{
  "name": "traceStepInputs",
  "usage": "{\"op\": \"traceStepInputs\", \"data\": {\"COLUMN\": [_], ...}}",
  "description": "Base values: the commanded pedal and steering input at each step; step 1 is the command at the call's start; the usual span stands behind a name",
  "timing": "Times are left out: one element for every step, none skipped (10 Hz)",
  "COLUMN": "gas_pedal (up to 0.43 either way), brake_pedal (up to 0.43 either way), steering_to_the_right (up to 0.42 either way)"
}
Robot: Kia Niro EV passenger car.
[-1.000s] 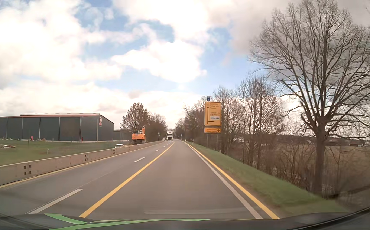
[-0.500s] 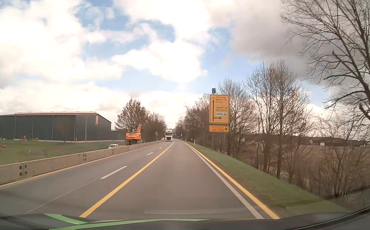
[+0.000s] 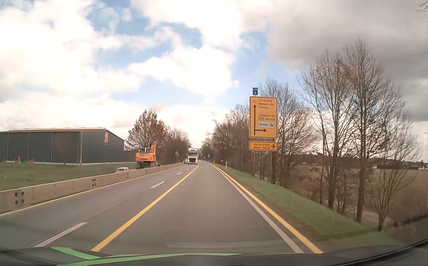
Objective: Follow the waypoints while adhering to traffic rules and regulations
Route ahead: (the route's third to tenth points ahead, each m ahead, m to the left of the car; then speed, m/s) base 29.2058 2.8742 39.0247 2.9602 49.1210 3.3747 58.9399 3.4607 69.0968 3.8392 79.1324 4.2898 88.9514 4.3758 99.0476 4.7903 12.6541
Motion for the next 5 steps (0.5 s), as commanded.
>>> {"op": "traceStepInputs", "data": {"gas_pedal": [0.118,0.118,0.118,0.118,0.118], "brake_pedal": [0.000,0.000,0.000,0.000,0.000], "steering_to_the_right": [0.003,0.000,-0.001,-0.001,-0.001]}}
